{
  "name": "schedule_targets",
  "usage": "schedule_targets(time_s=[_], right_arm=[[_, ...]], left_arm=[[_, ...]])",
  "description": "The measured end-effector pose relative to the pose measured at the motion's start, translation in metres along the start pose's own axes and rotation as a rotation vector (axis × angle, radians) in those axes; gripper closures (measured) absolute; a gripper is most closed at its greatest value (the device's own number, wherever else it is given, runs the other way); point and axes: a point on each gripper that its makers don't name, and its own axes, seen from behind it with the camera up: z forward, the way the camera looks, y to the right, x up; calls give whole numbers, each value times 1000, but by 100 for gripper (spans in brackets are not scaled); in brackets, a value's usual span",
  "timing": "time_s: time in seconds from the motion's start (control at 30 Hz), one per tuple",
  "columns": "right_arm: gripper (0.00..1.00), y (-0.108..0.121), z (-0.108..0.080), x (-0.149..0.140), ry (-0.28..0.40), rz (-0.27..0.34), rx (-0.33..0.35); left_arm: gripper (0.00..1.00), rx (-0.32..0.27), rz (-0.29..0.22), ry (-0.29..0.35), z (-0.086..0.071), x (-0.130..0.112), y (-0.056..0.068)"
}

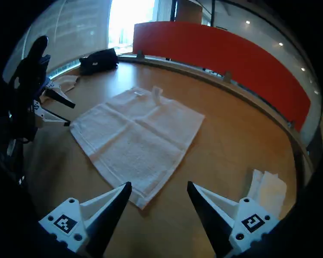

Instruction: Fold towel

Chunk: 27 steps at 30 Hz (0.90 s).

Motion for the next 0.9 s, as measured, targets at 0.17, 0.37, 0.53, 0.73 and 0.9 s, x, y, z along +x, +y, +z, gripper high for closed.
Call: schedule_targets(time_s=[0.17, 0.37, 0.53, 0.73, 0.9], right_arm=[[0, -3, 3, -13, -20, 7, 11], [0, -5, 5, -24, -36, 5, 20], [1, -7, 7, -27, -38, 0, 27], [6, -10, 8, -29, -41, 8, 43], [13, -10, 8, -31, -43, 13, 44]], left_arm=[[5, -16, 5, -30, 6, -9, 7], [5, -23, 6, -52, 9, -16, 12], [5, -27, 13, -66, 10, -20, 15], [8, -30, 8, -78, 10, -23, 19], [13, -27, -6, -85, 11, -24, 18]])
